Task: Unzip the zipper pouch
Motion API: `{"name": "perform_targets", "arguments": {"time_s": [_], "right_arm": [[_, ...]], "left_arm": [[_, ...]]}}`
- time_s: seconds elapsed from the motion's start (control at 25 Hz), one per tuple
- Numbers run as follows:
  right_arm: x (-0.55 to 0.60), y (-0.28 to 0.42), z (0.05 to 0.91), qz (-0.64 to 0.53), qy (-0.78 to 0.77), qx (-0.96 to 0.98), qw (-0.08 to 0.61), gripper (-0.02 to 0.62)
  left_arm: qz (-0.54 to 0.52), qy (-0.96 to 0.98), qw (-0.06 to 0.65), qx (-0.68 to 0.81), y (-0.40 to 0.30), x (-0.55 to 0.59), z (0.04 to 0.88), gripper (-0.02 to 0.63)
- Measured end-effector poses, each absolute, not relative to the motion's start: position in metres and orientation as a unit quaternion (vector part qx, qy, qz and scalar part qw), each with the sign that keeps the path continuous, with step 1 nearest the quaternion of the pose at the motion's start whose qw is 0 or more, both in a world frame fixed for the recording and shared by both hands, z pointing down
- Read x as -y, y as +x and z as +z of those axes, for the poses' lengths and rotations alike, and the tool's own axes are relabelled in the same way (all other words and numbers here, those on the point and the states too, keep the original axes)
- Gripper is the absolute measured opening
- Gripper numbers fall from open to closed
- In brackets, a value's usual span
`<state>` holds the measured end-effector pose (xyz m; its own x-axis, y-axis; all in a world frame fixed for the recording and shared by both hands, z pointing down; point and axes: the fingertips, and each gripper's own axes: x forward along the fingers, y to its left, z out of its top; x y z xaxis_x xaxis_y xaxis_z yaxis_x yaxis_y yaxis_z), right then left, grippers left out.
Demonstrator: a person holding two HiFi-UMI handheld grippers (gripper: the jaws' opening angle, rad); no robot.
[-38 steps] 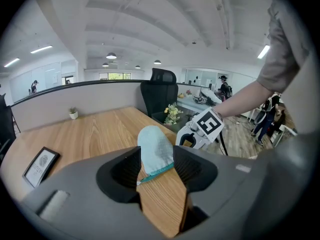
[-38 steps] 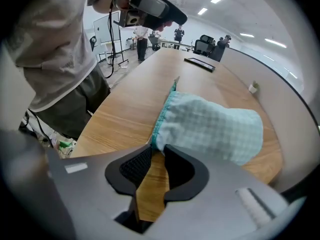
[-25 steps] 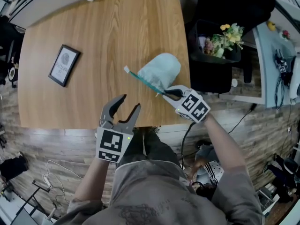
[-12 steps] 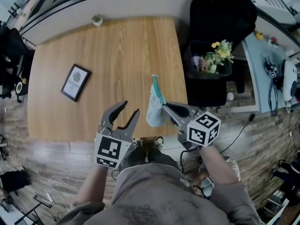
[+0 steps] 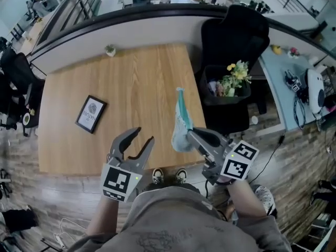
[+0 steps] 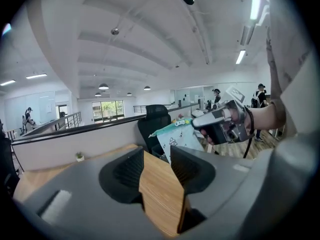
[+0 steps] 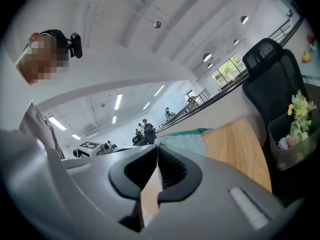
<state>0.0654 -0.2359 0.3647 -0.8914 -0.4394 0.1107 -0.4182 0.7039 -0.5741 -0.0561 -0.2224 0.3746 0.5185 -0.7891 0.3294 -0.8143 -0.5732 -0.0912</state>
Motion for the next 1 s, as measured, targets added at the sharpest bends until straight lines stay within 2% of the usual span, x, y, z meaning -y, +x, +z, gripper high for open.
{"name": "perform_targets", "arguments": {"time_s": [0.32, 0.52, 1.0], "right_arm": [[0.218, 0.070, 0.335, -0.268, -0.200, -0.942, 0.015, 0.018], [0.201, 0.066, 0.322, -0.235, -0.161, -0.959, -0.012, 0.018], [0.153, 0.056, 0.325, -0.175, -0.064, -0.979, -0.082, 0.018]], "left_arm": [[0.129, 0.894, 0.049, 0.425, -0.048, 0.219, 0.356, 0.164], [0.085, 0.934, 0.052, 0.343, -0.023, 0.211, 0.329, 0.166], [0.102, 0.976, 0.043, 0.189, 0.029, 0.160, 0.322, 0.169]]}}
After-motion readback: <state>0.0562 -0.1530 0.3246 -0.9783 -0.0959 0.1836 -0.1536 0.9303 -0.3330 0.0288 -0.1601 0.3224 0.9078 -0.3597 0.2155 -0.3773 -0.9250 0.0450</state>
